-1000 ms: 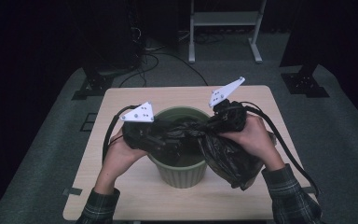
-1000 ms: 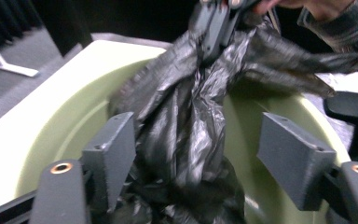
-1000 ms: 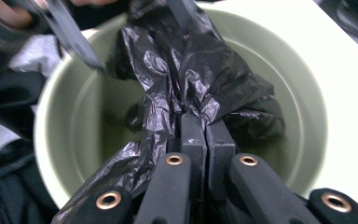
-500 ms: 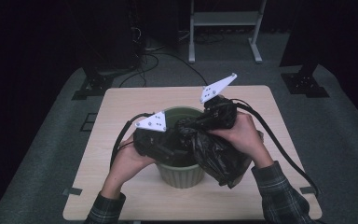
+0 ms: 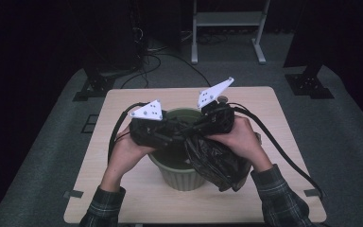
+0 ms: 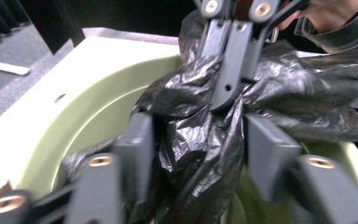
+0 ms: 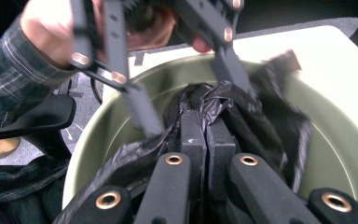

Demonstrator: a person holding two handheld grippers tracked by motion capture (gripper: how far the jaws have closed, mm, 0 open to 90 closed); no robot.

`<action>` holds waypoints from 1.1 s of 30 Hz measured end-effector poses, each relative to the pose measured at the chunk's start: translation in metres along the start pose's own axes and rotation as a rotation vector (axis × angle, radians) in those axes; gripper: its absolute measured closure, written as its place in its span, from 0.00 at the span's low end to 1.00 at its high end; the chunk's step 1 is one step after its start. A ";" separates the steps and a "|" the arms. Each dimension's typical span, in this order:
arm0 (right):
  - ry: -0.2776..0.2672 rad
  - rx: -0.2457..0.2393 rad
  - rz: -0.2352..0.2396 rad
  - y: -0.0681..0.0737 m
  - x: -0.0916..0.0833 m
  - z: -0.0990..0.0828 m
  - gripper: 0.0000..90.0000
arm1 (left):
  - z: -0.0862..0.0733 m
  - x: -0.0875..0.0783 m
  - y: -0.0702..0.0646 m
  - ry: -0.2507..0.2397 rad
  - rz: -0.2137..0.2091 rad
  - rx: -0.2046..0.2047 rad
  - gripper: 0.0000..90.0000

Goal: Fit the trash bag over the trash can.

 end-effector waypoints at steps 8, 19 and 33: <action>-0.043 0.022 -0.051 -0.007 -0.017 -0.010 0.71 | -0.010 -0.002 0.001 -0.012 -0.003 -0.027 0.90; -0.085 0.097 -0.170 -0.020 -0.070 -0.056 0.56 | -0.017 -0.022 0.007 -0.057 0.081 -0.066 0.90; -0.067 0.201 -0.251 -0.020 -0.111 -0.130 0.56 | -0.028 -0.030 0.013 -0.090 0.127 -0.118 0.90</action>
Point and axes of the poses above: each handheld gripper's, and its own axes: x roughly forward along the jaws, z roughly out of its top, y roughly to its left, the point moved 3 cm from there along x, roughly forward along the jaws, and after that the axes turned 12 degrees about -z, right-handed, at the moved point
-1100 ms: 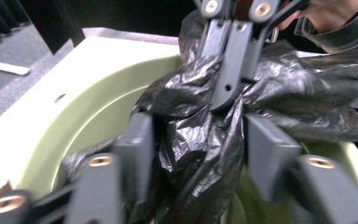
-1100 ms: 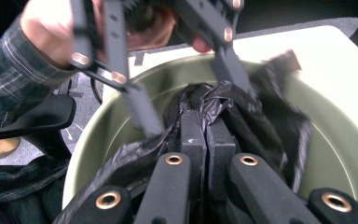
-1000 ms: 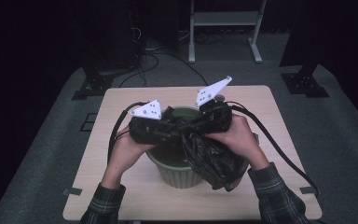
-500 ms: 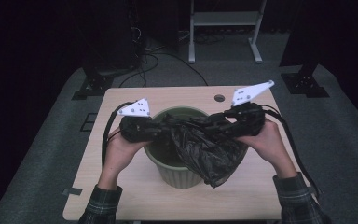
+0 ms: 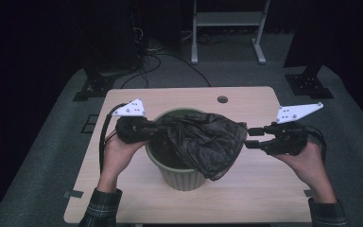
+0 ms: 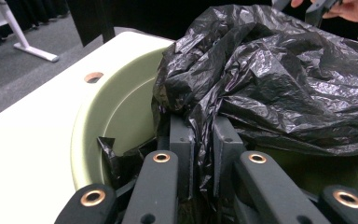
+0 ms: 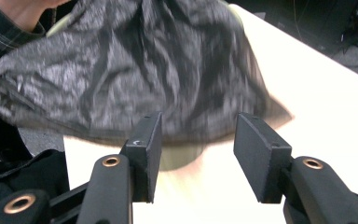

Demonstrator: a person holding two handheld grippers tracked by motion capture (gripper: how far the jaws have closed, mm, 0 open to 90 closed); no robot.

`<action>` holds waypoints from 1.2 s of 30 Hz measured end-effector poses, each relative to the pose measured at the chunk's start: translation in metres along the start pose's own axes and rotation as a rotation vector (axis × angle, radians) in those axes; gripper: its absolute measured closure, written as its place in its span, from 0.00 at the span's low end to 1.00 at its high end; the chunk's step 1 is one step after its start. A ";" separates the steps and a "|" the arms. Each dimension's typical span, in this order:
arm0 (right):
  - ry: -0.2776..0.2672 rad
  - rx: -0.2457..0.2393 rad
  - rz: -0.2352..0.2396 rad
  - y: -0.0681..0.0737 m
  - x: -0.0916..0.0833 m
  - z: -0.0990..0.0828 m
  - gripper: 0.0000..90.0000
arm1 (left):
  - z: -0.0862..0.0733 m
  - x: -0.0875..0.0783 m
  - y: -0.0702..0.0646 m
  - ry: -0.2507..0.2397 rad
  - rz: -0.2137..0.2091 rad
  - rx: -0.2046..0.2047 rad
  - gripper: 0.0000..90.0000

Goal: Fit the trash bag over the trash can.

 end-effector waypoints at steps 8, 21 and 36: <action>-0.005 0.052 0.042 -0.001 0.014 -0.017 0.55 | -0.003 0.004 0.000 0.016 -0.014 -0.004 0.90; -0.076 -0.018 0.098 0.018 0.035 0.032 0.96 | 0.005 0.007 -0.017 0.059 0.051 0.058 0.22; -0.063 -0.014 0.052 0.012 0.034 0.035 0.99 | 0.008 -0.029 -0.025 -0.005 0.131 0.080 0.08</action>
Point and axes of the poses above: each handheld gripper's, and its own axes: x roughly forward along the jaws, z roughly out of its top, y roughly to its left, the point moved 3 cm from there along x, roughly forward along the jaws, and after that the axes turned 12 degrees about -z, right-handed, at the moved point
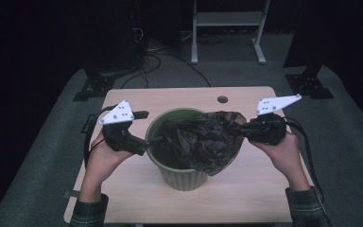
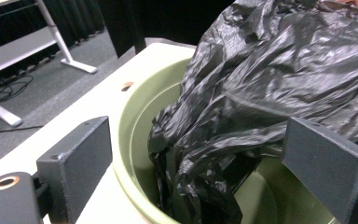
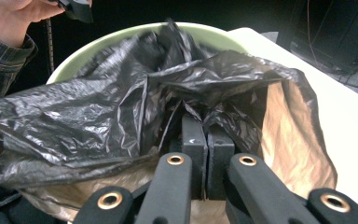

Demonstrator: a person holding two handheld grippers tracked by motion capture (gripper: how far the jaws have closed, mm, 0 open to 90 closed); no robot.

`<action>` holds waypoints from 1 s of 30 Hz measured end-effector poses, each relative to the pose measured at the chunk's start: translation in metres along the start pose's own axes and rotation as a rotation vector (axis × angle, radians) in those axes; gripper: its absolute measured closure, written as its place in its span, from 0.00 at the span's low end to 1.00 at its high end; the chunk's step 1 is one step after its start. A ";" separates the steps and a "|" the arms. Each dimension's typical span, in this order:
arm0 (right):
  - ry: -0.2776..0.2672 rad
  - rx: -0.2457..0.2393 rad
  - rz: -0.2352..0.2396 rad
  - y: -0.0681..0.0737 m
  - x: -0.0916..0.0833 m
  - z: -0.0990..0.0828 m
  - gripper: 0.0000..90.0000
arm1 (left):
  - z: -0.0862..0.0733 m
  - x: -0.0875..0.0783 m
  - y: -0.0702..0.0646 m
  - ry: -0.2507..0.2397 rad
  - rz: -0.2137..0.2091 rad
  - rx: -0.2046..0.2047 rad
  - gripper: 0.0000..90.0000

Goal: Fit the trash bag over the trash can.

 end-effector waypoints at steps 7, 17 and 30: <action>-0.027 -0.005 0.012 0.002 -0.005 0.008 0.99 | 0.011 0.027 -0.008 0.014 -0.089 0.025 0.14; -0.017 -0.015 0.016 0.007 0.024 0.035 0.99 | 0.017 0.041 -0.024 0.006 -0.172 0.059 0.15; 0.005 -0.012 0.021 0.004 0.051 0.054 0.99 | 0.017 0.055 -0.035 0.016 -0.157 0.113 0.26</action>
Point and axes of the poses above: each handheld gripper's, and its own axes: x roughly forward along the jaws, z roughly out of its top, y roughly to its left, the point moved 3 cm from there along x, roughly forward along the jaws, and after that the axes turned 12 degrees about -z, right-handed, at the moved point
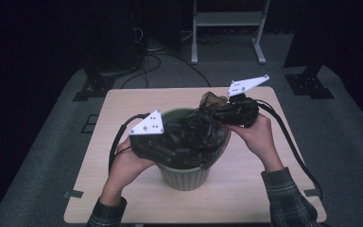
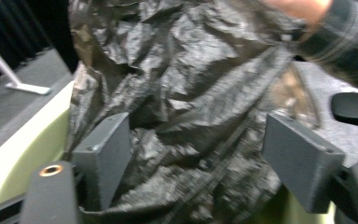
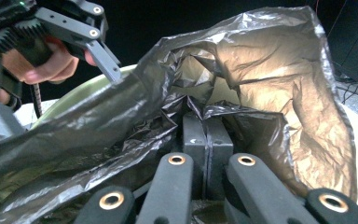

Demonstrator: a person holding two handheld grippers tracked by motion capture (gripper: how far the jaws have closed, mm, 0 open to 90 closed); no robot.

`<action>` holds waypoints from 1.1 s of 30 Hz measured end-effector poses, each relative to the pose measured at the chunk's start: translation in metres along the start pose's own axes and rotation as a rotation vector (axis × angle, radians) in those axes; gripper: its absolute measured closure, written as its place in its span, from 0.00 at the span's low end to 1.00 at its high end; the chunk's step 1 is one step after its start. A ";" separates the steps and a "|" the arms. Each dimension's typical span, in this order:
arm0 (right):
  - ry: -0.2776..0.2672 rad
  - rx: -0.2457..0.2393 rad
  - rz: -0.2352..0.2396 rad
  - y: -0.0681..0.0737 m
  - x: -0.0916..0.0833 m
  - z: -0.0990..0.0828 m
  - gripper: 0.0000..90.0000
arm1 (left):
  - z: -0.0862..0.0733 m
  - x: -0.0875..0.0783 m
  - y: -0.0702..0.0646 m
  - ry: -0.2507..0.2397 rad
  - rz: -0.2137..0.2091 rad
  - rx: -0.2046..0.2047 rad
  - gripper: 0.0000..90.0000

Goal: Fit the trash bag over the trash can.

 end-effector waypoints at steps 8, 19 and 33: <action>-0.006 0.002 -0.009 -0.001 -0.006 0.001 0.99 | 0.003 0.014 -0.001 0.029 -0.049 0.024 0.66; 0.008 0.010 -0.018 -0.003 -0.016 -0.008 0.80 | -0.001 -0.004 0.019 -0.025 0.018 -0.053 1.00; -0.043 0.025 -0.062 -0.011 -0.060 -0.030 0.69 | -0.022 -0.039 0.054 -0.069 0.149 -0.145 1.00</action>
Point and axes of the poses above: each handheld gripper's, and its own axes: x roughly forward along the jaws, z roughly out of its top, y roughly to its left, the point moved 3 cm from there along x, roughly forward along the jaws, and after that the axes turned 12 degrees about -z, right-handed, at the moved point
